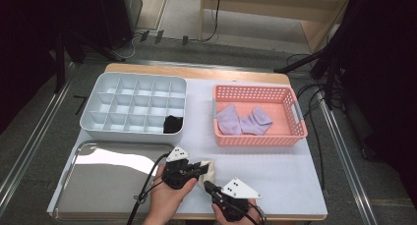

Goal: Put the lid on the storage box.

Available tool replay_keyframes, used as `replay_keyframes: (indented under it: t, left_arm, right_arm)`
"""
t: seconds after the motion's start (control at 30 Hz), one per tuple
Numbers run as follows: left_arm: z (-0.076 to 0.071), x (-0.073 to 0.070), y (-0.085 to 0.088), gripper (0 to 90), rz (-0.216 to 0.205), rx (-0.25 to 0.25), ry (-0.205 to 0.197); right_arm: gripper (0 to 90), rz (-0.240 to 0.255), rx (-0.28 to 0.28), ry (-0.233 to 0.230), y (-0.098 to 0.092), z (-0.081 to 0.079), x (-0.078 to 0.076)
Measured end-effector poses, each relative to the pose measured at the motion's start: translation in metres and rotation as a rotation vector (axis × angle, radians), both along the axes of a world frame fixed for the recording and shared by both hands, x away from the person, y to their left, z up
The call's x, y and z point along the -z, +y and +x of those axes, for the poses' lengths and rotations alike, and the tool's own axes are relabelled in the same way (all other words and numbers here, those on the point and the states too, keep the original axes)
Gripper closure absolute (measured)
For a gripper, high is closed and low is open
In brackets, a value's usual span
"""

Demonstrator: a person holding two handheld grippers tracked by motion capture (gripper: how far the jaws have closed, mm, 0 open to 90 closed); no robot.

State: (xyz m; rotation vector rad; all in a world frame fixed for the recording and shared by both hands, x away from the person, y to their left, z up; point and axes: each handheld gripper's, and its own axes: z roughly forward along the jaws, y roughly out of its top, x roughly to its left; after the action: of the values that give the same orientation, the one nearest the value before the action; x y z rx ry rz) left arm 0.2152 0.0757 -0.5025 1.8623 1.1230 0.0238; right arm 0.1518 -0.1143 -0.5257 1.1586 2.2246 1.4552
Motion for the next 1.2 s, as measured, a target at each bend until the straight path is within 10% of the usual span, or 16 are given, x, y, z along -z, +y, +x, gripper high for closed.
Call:
replay_keyframes:
  t: [0.17,0.37,0.53,0.77,1.2]
  left_arm:
    - [0.001,0.001,0.001,71.4,-0.009,-0.013,0.022]
    - [0.002,0.005,0.001,31.6,0.047,-0.08,0.097]
    - [0.004,0.01,-0.003,46.5,-0.01,-0.034,0.188]
    - [0.007,0.011,-0.003,63.1,-0.034,-0.005,0.21]
    - [0.003,-0.002,0.009,68.7,-0.049,0.021,0.096]
  right_arm:
    - [88.5,0.009,-0.003,0.019,-0.002,0.003,0.003]
    - [88.2,0.008,0.003,0.011,-0.001,0.002,0.005]
    - [88.4,-0.008,0.009,0.003,0.0,0.0,0.005]
    - [89.0,-0.008,0.009,-0.001,0.0,0.0,0.007]
    - [86.4,0.014,0.014,-0.019,-0.012,0.002,0.0]
